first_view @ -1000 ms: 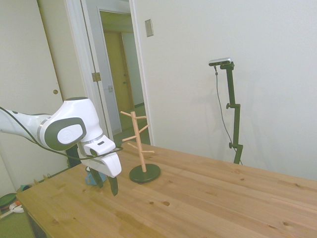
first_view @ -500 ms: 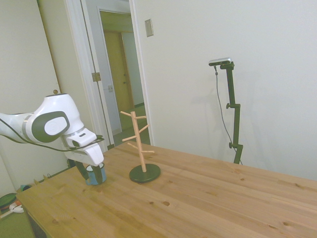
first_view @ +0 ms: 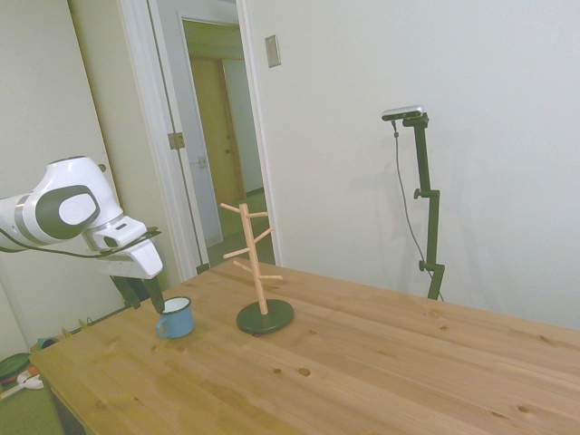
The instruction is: Hang the mug
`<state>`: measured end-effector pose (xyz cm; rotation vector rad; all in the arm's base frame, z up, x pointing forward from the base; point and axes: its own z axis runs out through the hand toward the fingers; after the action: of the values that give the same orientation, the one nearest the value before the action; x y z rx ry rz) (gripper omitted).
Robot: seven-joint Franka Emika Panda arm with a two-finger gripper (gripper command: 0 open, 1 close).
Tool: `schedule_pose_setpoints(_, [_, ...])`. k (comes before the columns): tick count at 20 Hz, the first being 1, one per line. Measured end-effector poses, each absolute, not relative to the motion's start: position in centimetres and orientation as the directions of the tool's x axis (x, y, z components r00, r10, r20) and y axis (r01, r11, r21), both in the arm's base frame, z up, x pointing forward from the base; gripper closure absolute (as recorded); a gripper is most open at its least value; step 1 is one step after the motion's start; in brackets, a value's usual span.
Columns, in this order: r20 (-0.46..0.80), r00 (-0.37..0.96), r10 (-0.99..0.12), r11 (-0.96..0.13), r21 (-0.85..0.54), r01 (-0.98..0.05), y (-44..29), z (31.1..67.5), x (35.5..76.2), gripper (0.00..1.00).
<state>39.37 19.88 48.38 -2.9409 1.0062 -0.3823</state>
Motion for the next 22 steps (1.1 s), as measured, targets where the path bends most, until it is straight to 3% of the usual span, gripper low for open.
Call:
schedule_pose_setpoints(6, [0.242,0.781,-0.576,-0.814,-0.076,-0.576,22.9,48.7,41.7,0.0])
schedule_pose_setpoints(22, [0.239,0.803,-0.545,-0.831,-0.032,-0.555,28.7,44.5,46.3,0.0])
